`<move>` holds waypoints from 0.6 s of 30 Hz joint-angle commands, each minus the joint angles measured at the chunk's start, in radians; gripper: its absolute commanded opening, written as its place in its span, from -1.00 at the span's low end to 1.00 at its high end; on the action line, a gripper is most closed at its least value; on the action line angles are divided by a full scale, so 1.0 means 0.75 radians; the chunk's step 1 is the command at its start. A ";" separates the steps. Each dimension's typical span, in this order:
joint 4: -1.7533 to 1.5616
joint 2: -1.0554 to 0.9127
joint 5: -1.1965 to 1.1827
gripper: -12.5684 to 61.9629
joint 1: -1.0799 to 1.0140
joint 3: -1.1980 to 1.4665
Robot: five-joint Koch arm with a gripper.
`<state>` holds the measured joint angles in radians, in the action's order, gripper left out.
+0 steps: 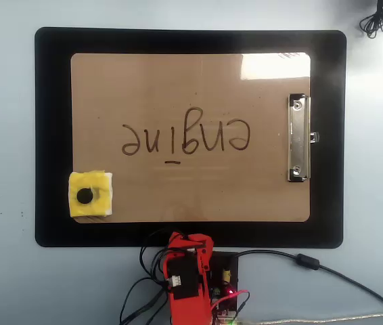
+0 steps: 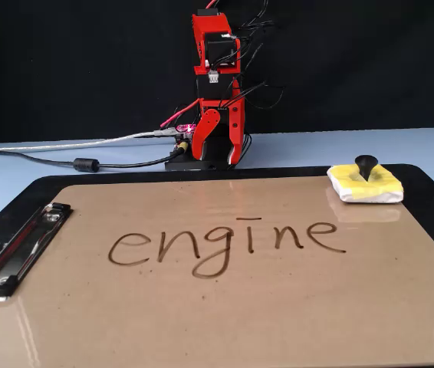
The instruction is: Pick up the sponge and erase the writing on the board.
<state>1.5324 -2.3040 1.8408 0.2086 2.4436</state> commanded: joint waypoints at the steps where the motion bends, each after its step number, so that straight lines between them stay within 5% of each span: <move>1: 0.121 -0.061 0.020 0.26 0.022 0.035; 9: 0.112 -0.061 0.008 0.26 0.029 0.033; 13: 0.106 -0.045 -0.029 0.26 0.070 -0.403; 18: -0.239 0.012 -0.029 0.25 0.677 -0.716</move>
<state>1.4665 -2.2841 1.8193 0.5752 1.9466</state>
